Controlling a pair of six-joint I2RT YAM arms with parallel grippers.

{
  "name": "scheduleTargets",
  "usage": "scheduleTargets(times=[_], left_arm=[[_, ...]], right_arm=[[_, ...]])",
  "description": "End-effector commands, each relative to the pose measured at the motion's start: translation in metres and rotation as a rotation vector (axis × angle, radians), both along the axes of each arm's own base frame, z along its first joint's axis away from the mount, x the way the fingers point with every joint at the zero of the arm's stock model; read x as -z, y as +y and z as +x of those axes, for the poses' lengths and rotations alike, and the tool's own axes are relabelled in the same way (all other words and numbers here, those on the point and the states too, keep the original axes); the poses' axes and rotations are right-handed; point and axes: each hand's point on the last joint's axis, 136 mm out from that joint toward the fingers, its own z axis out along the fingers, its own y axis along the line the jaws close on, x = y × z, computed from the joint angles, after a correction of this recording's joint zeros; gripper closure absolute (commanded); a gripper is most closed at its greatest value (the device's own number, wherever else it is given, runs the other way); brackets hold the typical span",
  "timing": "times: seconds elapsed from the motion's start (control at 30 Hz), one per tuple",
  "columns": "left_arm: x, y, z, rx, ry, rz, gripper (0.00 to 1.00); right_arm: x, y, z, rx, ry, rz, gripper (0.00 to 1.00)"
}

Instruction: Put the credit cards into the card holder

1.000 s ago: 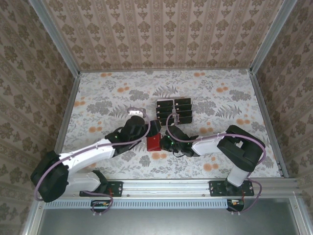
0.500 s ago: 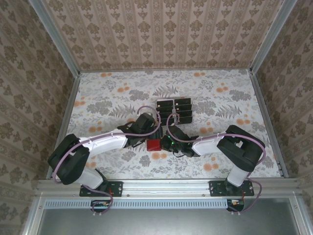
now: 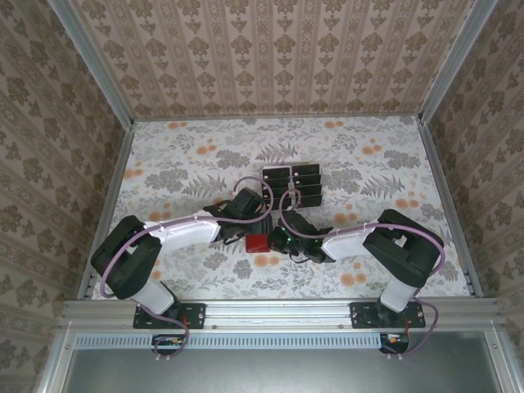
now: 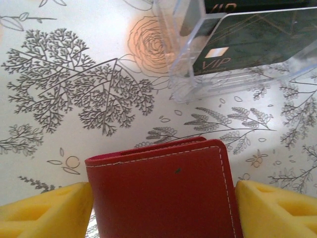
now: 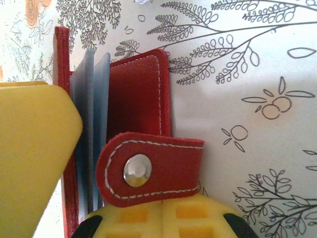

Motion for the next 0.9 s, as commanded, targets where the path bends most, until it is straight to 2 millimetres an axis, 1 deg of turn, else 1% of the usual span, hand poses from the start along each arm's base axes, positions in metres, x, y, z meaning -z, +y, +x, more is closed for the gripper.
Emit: scheduleTargets(times=[0.0,0.33,0.47,0.57,0.63,0.7,0.77,0.87], left_arm=[[-0.011,0.008,0.005,-0.006,-0.02,0.022,0.24],[-0.029,0.026,0.004,-0.043,-0.051,0.008,0.25],[-0.032,0.043,-0.001,-0.072,-0.051,0.009,0.26],[-0.029,0.058,-0.007,-0.099,-0.045,0.013,0.26],[-0.027,0.064,-0.009,-0.109,-0.04,0.007,0.26],[-0.029,0.064,-0.01,-0.108,-0.045,-0.008,0.26],[-0.032,0.058,-0.008,-0.089,-0.048,-0.027,0.24],[-0.035,0.044,-0.003,-0.056,-0.042,-0.052,0.23]], right_arm=[[0.048,-0.033,-0.026,0.022,0.136,-0.146,0.95],[0.054,-0.037,-0.028,0.04,0.158,-0.162,0.99],[0.055,-0.039,-0.029,0.044,0.163,-0.167,0.99],[0.055,-0.038,-0.029,0.045,0.164,-0.166,0.99],[0.056,-0.039,-0.029,0.046,0.166,-0.169,0.99],[0.056,-0.039,-0.029,0.046,0.165,-0.17,0.99],[0.056,-0.039,-0.029,0.047,0.166,-0.168,0.99],[0.057,-0.039,-0.029,0.047,0.169,-0.169,0.99]])
